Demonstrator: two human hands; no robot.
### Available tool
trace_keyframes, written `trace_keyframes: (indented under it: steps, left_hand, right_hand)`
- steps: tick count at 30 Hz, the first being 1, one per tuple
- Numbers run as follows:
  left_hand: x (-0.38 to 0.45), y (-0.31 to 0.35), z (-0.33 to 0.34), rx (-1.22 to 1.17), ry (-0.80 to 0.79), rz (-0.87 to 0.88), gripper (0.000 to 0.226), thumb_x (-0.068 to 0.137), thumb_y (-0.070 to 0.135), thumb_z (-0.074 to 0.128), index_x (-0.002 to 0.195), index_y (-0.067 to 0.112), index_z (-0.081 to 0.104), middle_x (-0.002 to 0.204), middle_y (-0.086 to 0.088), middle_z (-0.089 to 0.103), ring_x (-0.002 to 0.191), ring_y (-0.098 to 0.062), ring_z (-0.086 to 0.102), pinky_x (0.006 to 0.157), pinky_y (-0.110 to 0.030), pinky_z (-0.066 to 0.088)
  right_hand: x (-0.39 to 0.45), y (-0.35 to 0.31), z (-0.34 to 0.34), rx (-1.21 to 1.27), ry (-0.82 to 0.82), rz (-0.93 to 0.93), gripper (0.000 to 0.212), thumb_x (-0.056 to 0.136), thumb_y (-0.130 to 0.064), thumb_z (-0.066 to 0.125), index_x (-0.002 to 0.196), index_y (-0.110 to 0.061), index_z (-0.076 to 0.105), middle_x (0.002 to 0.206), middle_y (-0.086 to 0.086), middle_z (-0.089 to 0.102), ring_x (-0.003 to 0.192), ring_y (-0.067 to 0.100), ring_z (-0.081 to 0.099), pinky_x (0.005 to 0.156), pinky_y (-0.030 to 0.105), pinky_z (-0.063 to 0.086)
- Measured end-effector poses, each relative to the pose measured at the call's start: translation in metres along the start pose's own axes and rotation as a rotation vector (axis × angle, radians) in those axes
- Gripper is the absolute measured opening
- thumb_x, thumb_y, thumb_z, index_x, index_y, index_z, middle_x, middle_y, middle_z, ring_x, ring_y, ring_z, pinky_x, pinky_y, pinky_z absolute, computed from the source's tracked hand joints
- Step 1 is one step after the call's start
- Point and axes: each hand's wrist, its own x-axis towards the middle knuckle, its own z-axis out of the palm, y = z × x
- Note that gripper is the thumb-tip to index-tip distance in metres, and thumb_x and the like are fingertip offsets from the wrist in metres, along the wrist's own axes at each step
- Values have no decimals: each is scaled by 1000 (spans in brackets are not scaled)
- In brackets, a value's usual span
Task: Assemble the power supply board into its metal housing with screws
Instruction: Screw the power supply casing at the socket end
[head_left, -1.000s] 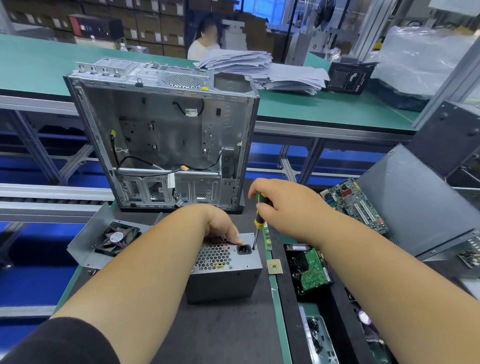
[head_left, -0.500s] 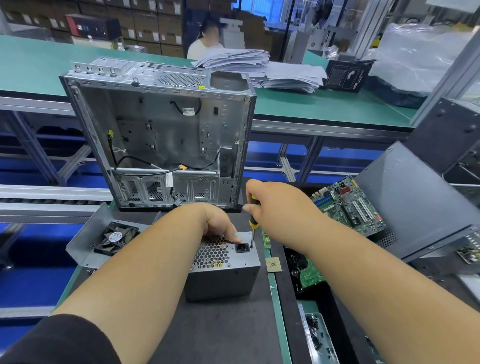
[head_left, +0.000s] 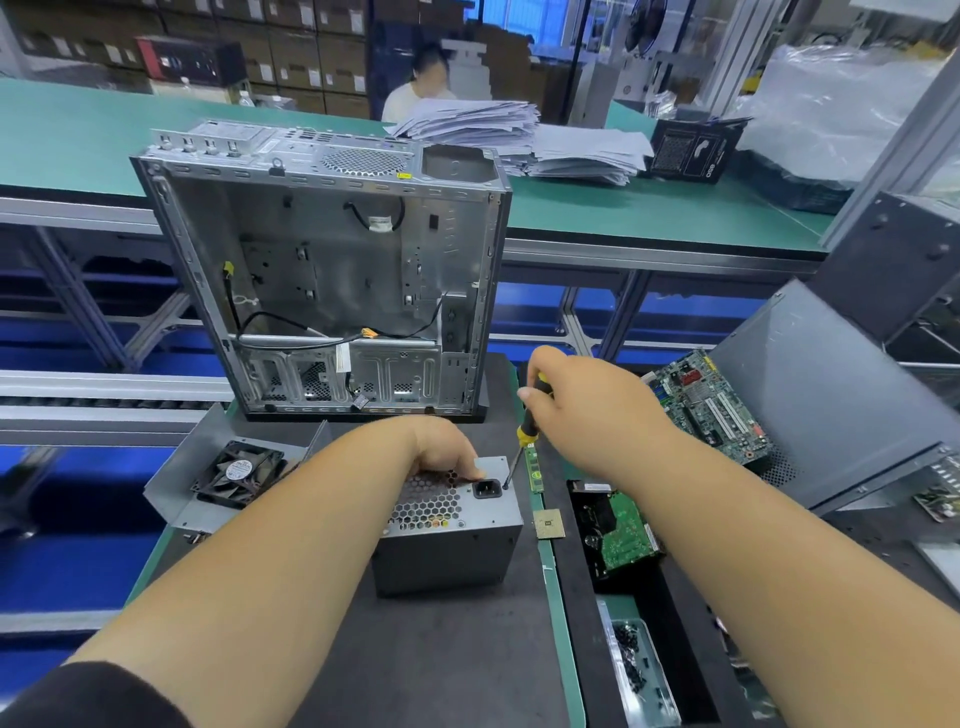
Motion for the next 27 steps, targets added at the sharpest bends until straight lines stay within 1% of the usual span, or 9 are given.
trace_keyframes:
  steps: [1, 3, 5, 8, 11, 13, 17, 21, 27]
  left_hand:
    - [-2, -2, 4, 32, 74, 67, 22, 94, 34, 62, 111, 22, 66, 123, -3, 65, 107, -20, 58, 100, -38, 44]
    - [-6, -10, 14, -94, 210, 167, 29, 86, 30, 71, 114, 27, 65, 107, 6, 65, 100, -14, 60, 95, -31, 47]
    - [-12, -18, 22, -286, 367, 254, 40, 80, 27, 78, 118, 27, 63, 105, 8, 62, 98, -10, 60, 91, -26, 48]
    - [-30, -31, 25, -551, 551, 372, 27, 84, 22, 76, 108, 30, 65, 102, 8, 61, 96, -10, 59, 89, -24, 48]
    - [-58, -57, 19, -653, 712, 379, 20, 90, 16, 68, 107, 27, 69, 99, 7, 66, 88, 1, 61, 77, -8, 46]
    - [-78, -83, 17, -673, 805, 346, 19, 92, 12, 65, 106, 23, 71, 94, 8, 66, 75, 6, 58, 72, -3, 43]
    - [-115, -143, 18, -698, 936, 201, 17, 92, 10, 65, 100, 24, 71, 86, 6, 66, 71, 0, 58, 64, -10, 45]
    - [-142, -201, 29, -662, 1078, -2, 14, 91, 17, 65, 88, 28, 72, 84, 7, 68, 72, -3, 60, 54, -8, 42]
    - [-146, -263, 57, -658, 1078, -302, 8, 82, 25, 67, 78, 31, 68, 76, 10, 67, 72, -11, 62, 57, -27, 44]
  right_hand:
    - [-1, 4, -1, 11, 34, 10, 17, 101, -39, 44, 96, -23, 48, 72, -6, 55, 65, 17, 50, 53, 32, 31]
    - [-2, 8, -4, 92, 125, 34, 15, 100, -38, 46, 93, -25, 49, 66, -7, 54, 60, 12, 48, 51, 30, 31]
    - [-3, 8, -4, 254, 204, 71, 14, 99, -38, 48, 89, -29, 51, 66, -9, 59, 58, 8, 49, 51, 30, 35]
    - [-1, -2, 1, 556, 245, 120, 12, 97, -35, 54, 85, -34, 57, 72, -19, 63, 63, 7, 54, 56, 30, 41]
    - [5, -25, 15, 821, 210, 162, 12, 96, -33, 58, 87, -36, 65, 74, -8, 68, 67, 2, 58, 59, 23, 40]
    - [9, -43, 27, 964, 165, 199, 11, 95, -32, 59, 90, -33, 69, 74, -6, 70, 66, 0, 61, 63, 23, 42]
    - [15, -86, 53, 1200, 79, 264, 12, 93, -33, 61, 90, -29, 72, 74, -2, 73, 51, -3, 52, 62, 26, 36]
    - [20, -124, 72, 1314, 28, 271, 11, 91, -37, 61, 90, -36, 73, 75, -3, 73, 64, 6, 56, 64, 27, 36]
    - [24, -155, 92, 1362, 9, 293, 11, 90, -38, 62, 92, -34, 72, 73, -2, 72, 58, 13, 43, 57, 23, 37]
